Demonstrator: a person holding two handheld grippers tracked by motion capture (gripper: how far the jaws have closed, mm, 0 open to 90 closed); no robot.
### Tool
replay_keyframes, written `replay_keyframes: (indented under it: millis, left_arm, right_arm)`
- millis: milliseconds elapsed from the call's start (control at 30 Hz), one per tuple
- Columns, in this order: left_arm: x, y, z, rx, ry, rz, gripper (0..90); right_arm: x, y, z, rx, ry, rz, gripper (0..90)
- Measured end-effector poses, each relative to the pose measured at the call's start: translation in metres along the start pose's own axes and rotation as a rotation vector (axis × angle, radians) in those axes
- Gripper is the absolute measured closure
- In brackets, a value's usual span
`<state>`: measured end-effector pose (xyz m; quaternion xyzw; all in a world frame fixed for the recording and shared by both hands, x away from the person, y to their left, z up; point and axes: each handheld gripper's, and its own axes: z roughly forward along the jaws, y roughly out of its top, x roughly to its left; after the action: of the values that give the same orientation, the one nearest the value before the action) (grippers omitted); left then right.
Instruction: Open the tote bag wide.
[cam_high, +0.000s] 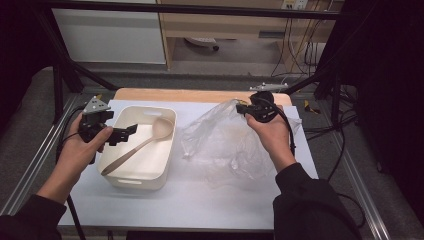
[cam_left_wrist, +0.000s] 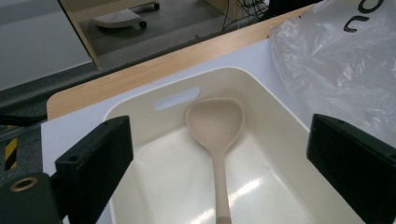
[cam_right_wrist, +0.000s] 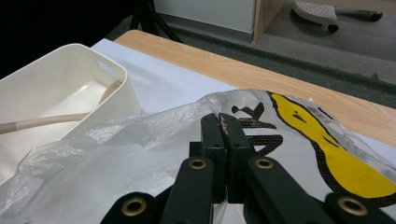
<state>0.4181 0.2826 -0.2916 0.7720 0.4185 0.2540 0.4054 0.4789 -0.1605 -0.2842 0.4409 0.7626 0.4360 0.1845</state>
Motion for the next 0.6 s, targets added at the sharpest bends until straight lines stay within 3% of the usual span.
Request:
replay_keyframes:
  millis: [167,600]
  left_arm:
    - [0.0011,-0.0020,0.0006,-0.002,-0.006,-0.013,7.0]
    - [0.0029,-0.0062,0.0021,0.027,-0.008,0.001,7.2]
  right_arm:
    - [-0.0003,-0.0018,-0.0004,0.006,0.001,-0.009,90.0]
    - [-0.0025,-0.0036,-0.0013,0.009,0.007,-0.007,90.0]
